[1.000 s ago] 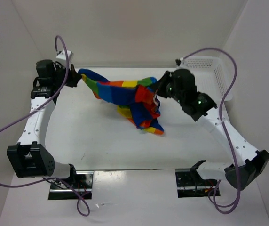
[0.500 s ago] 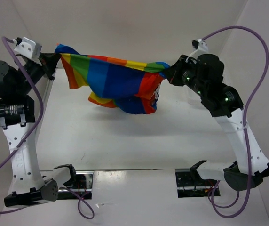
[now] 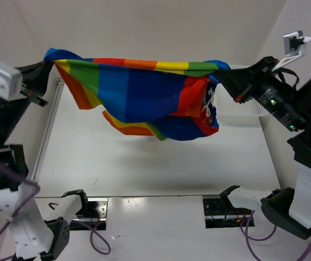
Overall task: Fold and stack the shorts
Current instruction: Flatten the shorts out, then fold the shorts
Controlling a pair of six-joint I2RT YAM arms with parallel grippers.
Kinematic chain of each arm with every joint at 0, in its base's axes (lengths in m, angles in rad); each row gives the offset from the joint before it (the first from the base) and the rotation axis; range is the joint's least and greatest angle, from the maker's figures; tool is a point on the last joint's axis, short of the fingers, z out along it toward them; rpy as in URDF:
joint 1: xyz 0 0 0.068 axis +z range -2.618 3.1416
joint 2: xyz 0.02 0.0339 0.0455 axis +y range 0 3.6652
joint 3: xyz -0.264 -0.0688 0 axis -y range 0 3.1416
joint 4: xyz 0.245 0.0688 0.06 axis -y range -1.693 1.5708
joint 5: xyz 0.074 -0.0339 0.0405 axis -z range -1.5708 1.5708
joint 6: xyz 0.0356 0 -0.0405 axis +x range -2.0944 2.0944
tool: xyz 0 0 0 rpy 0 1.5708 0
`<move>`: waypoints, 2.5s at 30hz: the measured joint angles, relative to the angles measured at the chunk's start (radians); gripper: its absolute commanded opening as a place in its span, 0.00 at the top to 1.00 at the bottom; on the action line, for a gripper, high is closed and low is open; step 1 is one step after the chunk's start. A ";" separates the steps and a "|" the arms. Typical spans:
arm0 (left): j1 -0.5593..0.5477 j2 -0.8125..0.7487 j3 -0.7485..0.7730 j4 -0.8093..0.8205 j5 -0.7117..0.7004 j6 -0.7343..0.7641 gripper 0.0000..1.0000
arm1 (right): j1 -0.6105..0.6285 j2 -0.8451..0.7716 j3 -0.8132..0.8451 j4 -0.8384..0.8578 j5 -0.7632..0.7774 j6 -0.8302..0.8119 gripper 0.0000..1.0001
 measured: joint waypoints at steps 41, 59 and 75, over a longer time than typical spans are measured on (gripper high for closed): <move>-0.079 0.509 -0.567 0.142 -0.256 0.001 1.00 | -0.221 0.925 -0.332 0.428 0.014 0.069 1.00; -0.071 0.334 -0.651 0.122 -0.196 0.001 1.00 | -0.267 0.671 -0.624 0.506 -0.139 0.077 0.96; -0.087 -0.297 -1.014 -0.042 -0.010 0.003 1.00 | -0.292 0.225 -1.047 0.517 -0.153 0.132 0.94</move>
